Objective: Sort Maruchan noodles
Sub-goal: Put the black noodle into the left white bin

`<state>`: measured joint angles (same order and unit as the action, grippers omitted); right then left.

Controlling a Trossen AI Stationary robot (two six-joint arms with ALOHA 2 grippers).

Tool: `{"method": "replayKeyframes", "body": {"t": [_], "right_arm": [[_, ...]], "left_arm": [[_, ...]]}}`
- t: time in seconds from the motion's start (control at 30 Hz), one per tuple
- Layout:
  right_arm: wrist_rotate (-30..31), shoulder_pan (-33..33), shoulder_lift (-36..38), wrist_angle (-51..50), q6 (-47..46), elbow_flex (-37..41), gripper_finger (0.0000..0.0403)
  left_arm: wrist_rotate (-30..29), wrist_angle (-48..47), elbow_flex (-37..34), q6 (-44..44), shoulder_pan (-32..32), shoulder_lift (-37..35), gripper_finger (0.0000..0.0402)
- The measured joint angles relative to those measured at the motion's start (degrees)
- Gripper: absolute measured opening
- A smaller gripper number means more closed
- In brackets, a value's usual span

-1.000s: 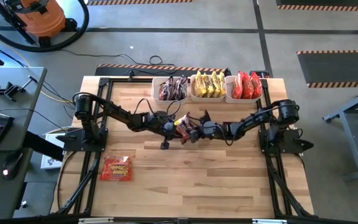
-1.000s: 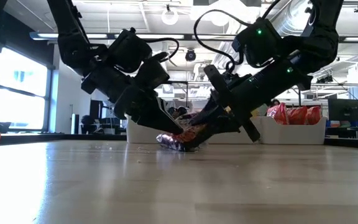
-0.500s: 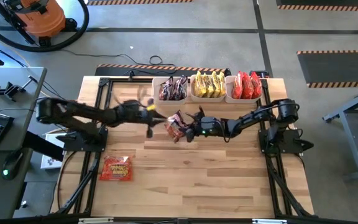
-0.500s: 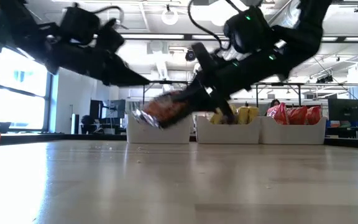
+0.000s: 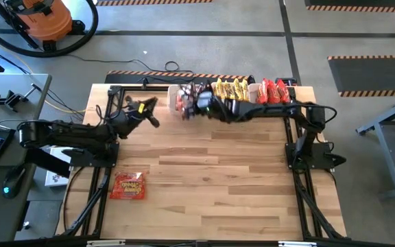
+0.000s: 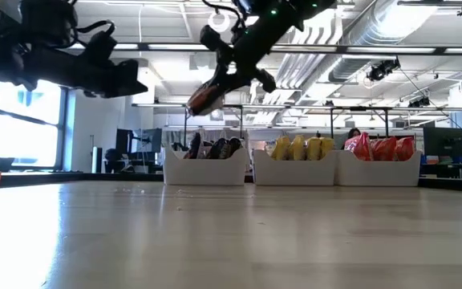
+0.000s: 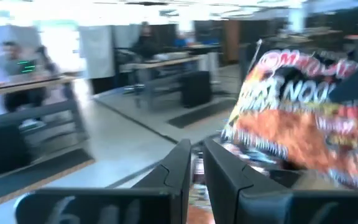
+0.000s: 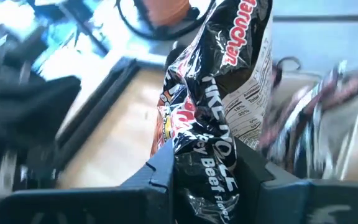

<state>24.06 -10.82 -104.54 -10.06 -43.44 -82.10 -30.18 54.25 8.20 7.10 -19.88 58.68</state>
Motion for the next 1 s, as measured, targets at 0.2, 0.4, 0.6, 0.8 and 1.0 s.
{"method": "replayKeyframes", "body": {"t": [0.2, 0.4, 0.6, 0.8, 1.0], "right_arm": [[-1.1, -3.5, -9.3, -6.2, -1.4, -14.3, 0.0074], [-2.6, -4.7, -21.1, -18.7, -3.2, -30.5, 0.0074], [0.9, -5.7, -29.1, -29.9, -4.6, -44.7, 0.0074], [0.9, -6.4, -34.5, -35.1, -5.8, -52.6, 0.0074], [0.8, -6.5, -35.2, -36.9, -7.8, -51.3, 0.0074]], "left_arm": [[-7.9, 0.0, -1.9, -1.0, -0.1, -1.9, 0.0035], [-6.4, -0.9, -1.9, 2.5, -0.1, -2.0, 0.0035], [-5.4, -1.6, -1.9, 2.6, -0.1, -2.0, 0.0035], [-4.4, -1.7, -1.9, 2.6, -0.1, -2.0, 0.0035], [-4.3, -1.7, -1.9, 2.6, -0.1, -2.0, 0.0035]]}}
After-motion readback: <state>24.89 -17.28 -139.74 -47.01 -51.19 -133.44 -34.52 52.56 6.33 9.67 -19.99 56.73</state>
